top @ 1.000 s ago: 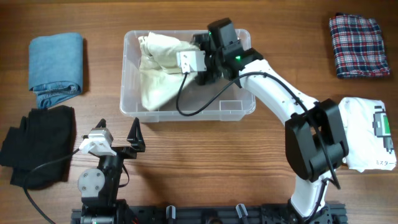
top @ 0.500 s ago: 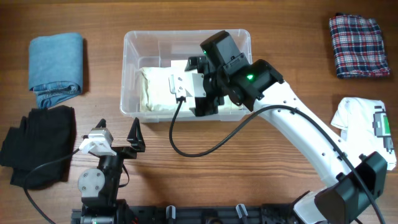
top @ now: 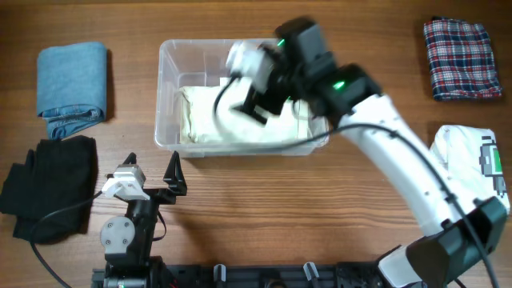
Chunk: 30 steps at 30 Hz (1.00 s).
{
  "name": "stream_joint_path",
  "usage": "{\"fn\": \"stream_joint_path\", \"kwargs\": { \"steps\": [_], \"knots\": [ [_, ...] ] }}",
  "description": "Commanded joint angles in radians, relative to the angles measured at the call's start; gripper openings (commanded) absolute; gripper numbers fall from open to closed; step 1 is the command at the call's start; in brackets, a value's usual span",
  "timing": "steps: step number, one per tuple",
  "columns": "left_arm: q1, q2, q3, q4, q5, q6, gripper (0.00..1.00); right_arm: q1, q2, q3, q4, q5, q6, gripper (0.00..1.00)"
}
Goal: Pack container
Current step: 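Lower the cream cloth into the container, release, and withdraw right, then move the right gripper to the plaid cloth and grasp it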
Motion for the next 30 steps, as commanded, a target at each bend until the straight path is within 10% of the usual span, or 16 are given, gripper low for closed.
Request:
{"fn": "stream_joint_path", "kwargs": {
  "steps": [1, 12, 19, 30],
  "knots": [
    [0.008, -0.007, -0.008, 0.003, -0.006, -0.010, 1.00, -0.200, -0.023, 0.063, 0.039, 0.071, 0.249, 1.00],
    [0.008, -0.007, -0.008, 0.003, -0.006, -0.010, 1.00, -0.828, 0.081, 0.061, 0.263, -0.004, 0.511, 1.00],
    [0.008, -0.007, -0.008, 0.003, -0.006, -0.010, 1.00, -1.051, 0.290, 0.061, 0.238, -0.032, 0.750, 1.00],
    [0.008, -0.007, -0.008, 0.003, -0.006, -0.010, 1.00, -1.235, 0.442, 0.060, 0.232, -0.038, 0.721, 1.00]
  ]
}}
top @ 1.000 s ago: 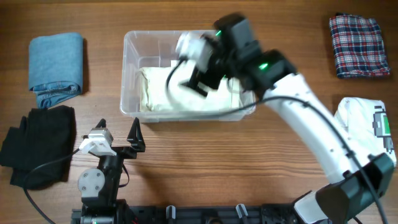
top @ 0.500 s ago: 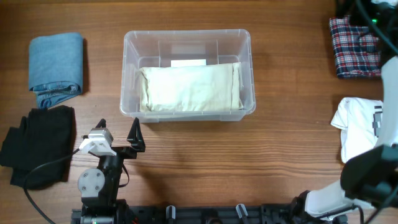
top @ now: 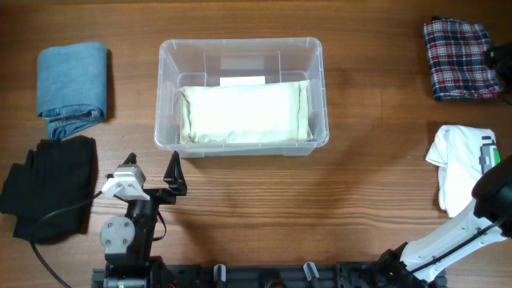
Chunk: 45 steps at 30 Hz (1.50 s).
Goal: Pack container
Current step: 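Move the right gripper to the plaid cloth and grasp it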
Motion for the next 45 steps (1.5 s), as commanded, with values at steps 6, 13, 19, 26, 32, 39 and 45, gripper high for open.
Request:
{"fn": "stream_joint_path", "kwargs": {
  "steps": [6, 13, 19, 26, 32, 39, 45],
  "knots": [
    [0.008, -0.007, -0.008, 0.003, -0.006, -0.010, 1.00, -0.059, 0.094, 0.013, -0.011, 0.120, 0.014, 1.00],
    [0.008, -0.007, -0.008, 0.003, -0.006, -0.010, 1.00, -0.066, 0.157, 0.013, 0.017, 0.130, 0.011, 1.00],
    [0.008, -0.007, -0.008, 0.003, -0.006, -0.010, 1.00, -0.066, 0.225, 0.013, 0.050, 0.113, 0.012, 0.99],
    [0.008, -0.007, -0.008, 0.003, -0.006, -0.010, 1.00, -0.066, 0.270, 0.013, 0.130, 0.022, 0.012, 0.99],
    [0.008, -0.007, -0.008, 0.003, -0.006, -0.010, 1.00, -0.055, 0.323, 0.013, 0.161, -0.038, 0.004, 0.95],
    [0.008, -0.007, -0.008, 0.003, -0.006, -0.010, 1.00, 0.002, 0.344, 0.013, 0.142, -0.143, 0.006, 0.72],
    [0.008, -0.007, -0.008, 0.003, -0.006, -0.010, 1.00, 0.054, 0.344, 0.013, 0.110, -0.142, 0.004, 0.55]
  ]
}}
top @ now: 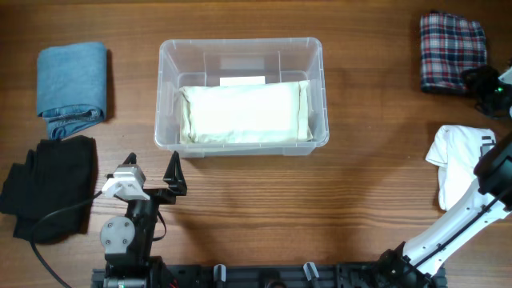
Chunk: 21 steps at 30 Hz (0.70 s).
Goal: Pack container
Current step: 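Move the right gripper to the plaid cloth and grasp it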
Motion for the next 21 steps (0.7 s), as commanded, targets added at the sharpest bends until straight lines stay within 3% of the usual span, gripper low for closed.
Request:
{"fn": "stream_joint_path", "kwargs": {
  "steps": [1, 11, 21],
  "knots": [
    [0.008, -0.007, -0.008, 0.003, -0.006, -0.010, 1.00, 0.037, 0.066, -0.013, -0.020, -0.029, 0.002, 0.51],
    [0.008, -0.007, -0.008, 0.003, -0.006, -0.010, 1.00, 0.037, 0.058, -0.013, -0.047, -0.029, -0.050, 0.04],
    [0.008, -0.007, -0.008, 0.003, -0.006, -0.010, 1.00, 0.078, -0.161, -0.012, -0.124, -0.027, -0.079, 0.04]
  ]
}}
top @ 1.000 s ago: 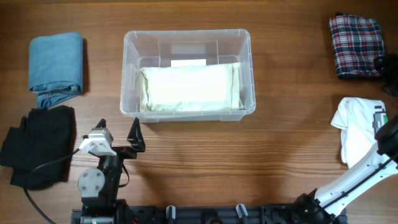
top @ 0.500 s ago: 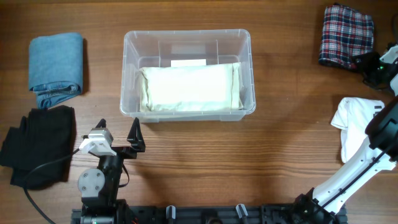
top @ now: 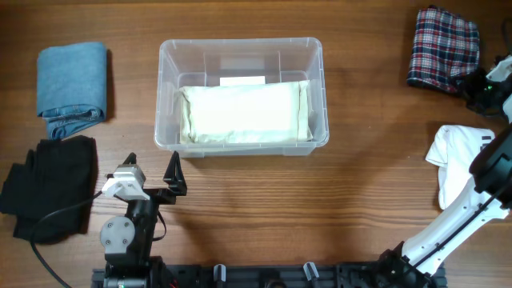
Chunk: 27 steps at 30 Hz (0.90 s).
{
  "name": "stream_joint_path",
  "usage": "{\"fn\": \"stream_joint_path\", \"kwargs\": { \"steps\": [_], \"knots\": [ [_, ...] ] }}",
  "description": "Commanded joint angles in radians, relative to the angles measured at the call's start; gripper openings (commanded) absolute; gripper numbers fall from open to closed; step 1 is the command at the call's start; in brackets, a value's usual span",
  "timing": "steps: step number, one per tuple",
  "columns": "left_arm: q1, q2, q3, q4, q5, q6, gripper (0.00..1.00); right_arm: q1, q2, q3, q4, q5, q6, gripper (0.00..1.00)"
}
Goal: Pack container
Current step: 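Move the right gripper to the plaid cloth and grasp it, then lift the plaid cloth and carry it into the container's left side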
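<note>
A clear plastic container (top: 240,42) stands at mid-table with a folded cream cloth (top: 244,112) lying flat inside it. At the far right, a folded plaid cloth (top: 442,46) sits tilted, its right edge pulled up toward my right gripper (top: 474,86). That gripper appears shut on this edge, though the fingers are small and partly cut off by the frame. My left gripper (top: 152,164) rests open near the front edge, left of centre, with nothing between its fingers.
A folded blue denim piece (top: 72,84) lies at the far left, with a black garment (top: 48,188) below it. A white shirt with a print (top: 458,156) lies at the right, under my right arm.
The plaid cloth has shifted left and tilted, with my right gripper at its right edge slightly lower than before. The container, the other clothes and the left arm have not moved.
My right gripper was over the container, at the cream cloth. Then it was gone from the container, leaving the cream cloth flat inside. Then it stood at the plaid cloth's right side, and now that cloth is displaced leftward.
</note>
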Motion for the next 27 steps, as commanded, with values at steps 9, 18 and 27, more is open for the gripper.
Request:
{"fn": "stream_joint_path", "kwargs": {
  "steps": [9, 18, 27],
  "knots": [
    [0.008, -0.007, -0.008, 0.003, -0.006, -0.010, 1.00, 0.182, -0.479, -0.011, -0.122, 0.048, -0.142, 0.04],
    [0.008, -0.007, -0.008, 0.003, -0.006, -0.010, 1.00, 0.331, -0.693, -0.011, -0.218, 0.009, -0.146, 0.04],
    [0.008, -0.007, -0.008, 0.003, -0.006, -0.010, 1.00, 0.592, -0.820, -0.011, -0.208, -0.097, -0.003, 0.04]
  ]
}}
